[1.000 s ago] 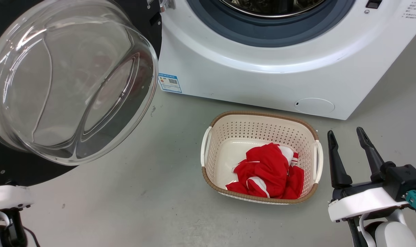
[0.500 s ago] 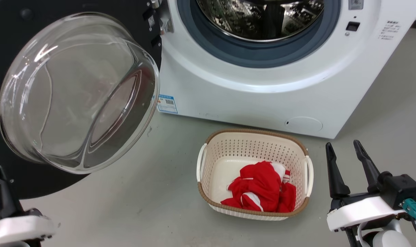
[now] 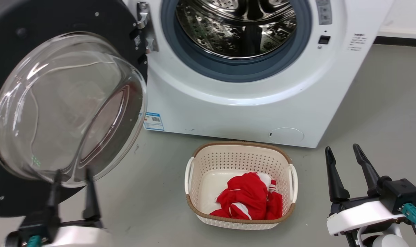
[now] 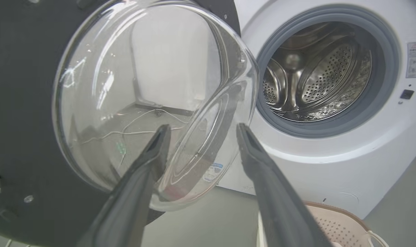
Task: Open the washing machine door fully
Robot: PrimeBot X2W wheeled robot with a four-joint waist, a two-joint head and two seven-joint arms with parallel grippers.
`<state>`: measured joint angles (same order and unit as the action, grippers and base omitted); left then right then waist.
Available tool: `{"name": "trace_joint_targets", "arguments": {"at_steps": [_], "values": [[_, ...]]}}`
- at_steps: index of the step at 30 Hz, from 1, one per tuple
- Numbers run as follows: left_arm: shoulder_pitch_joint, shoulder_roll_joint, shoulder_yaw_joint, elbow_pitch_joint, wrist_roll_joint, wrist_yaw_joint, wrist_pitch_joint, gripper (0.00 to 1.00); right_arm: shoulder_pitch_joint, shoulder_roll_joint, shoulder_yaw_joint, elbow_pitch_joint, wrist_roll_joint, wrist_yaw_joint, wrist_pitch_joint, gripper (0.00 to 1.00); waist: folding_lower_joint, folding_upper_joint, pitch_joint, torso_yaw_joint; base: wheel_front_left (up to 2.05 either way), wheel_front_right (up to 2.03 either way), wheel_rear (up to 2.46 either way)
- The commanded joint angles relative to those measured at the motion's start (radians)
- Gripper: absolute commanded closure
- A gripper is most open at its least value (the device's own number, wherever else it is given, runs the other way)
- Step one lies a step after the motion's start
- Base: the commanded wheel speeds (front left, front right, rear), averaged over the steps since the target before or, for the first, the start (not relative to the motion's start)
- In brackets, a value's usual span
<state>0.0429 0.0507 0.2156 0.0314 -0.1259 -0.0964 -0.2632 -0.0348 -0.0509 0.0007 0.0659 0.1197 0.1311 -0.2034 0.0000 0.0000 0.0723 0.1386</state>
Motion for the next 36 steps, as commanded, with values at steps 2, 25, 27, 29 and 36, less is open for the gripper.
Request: {"name": "trace_joint_targets", "arguments": {"at_steps": [2,25,27,29,36], "values": [[-0.013,0.000,-0.046,-0.004,0.005,0.005,-0.002,0.00,0.011,0.002,-0.001,-0.012,-0.012,-0.001,-0.001,0.00,0.0000,0.0000,-0.005,-0.023,0.00,0.00,0.00],[-0.078,0.000,-0.122,0.020,0.037,0.020,-0.002,0.00,0.014,0.002,-0.009,-0.036,-0.029,-0.001,-0.009,0.00,0.0000,0.0000,0.003,-0.148,0.00,0.00,0.00],[-0.080,0.000,-0.122,0.022,0.039,0.017,-0.002,0.00,0.014,0.002,-0.011,-0.035,-0.029,-0.001,-0.010,0.00,0.0000,0.0000,0.002,-0.149,0.00,0.00,0.00],[-0.082,0.000,-0.123,0.023,0.041,0.015,-0.002,0.00,0.014,0.002,-0.011,-0.033,-0.028,-0.001,-0.012,0.00,0.0000,0.0000,0.001,-0.150,0.00,0.00,0.00],[-0.081,0.000,-0.123,0.022,0.039,0.016,-0.002,0.00,0.016,0.002,-0.009,-0.031,-0.023,-0.001,-0.012,0.00,0.0000,0.0000,-0.001,-0.153,0.00,0.00,0.00]]}}
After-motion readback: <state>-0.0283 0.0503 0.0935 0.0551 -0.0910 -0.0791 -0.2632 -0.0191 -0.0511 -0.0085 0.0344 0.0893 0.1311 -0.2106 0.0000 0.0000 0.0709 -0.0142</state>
